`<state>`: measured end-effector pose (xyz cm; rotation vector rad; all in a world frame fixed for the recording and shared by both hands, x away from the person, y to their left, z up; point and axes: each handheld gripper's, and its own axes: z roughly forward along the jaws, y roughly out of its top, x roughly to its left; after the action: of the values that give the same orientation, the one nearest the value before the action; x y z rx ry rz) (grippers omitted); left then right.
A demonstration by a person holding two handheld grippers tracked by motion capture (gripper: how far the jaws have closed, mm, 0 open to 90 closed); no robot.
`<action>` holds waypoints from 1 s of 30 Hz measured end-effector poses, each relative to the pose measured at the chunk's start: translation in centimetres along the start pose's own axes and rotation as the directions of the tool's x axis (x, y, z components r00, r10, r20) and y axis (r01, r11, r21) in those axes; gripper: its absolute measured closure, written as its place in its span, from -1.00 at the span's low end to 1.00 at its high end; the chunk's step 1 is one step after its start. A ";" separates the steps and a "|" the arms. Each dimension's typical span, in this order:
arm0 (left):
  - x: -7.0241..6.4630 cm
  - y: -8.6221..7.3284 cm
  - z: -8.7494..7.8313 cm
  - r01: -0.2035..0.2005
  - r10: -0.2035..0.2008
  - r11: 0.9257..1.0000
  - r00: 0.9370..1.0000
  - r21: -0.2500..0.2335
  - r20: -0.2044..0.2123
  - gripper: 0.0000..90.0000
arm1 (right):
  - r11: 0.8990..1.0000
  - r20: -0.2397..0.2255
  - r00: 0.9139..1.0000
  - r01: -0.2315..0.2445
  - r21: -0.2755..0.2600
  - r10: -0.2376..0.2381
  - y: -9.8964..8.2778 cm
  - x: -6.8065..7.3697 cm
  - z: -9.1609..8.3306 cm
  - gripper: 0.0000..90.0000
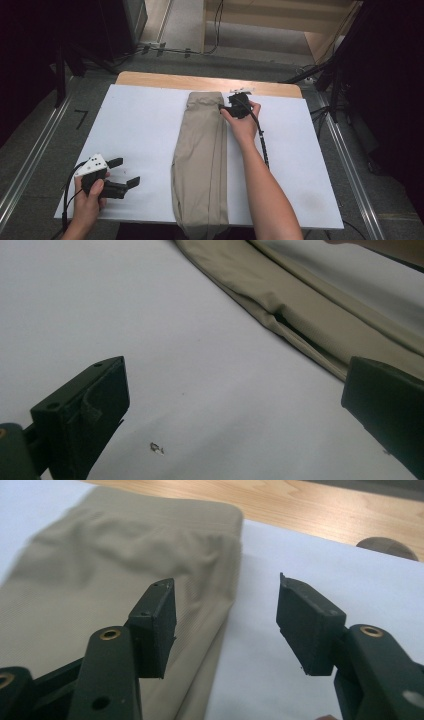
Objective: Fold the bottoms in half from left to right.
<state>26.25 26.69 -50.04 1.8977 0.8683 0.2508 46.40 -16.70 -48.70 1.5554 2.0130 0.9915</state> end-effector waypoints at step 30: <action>-15.6 -3.0 3.5 -0.071 0.066 0.984 0.997 0.164 0.036 0.00 | 0.985 -0.308 0.938 0.171 0.010 -0.159 -22.6 7.9 -20.9 0.22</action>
<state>15.45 14.60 -51.32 2.0827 0.8250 0.1959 14.71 -18.00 -50.79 1.2850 2.3392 1.1944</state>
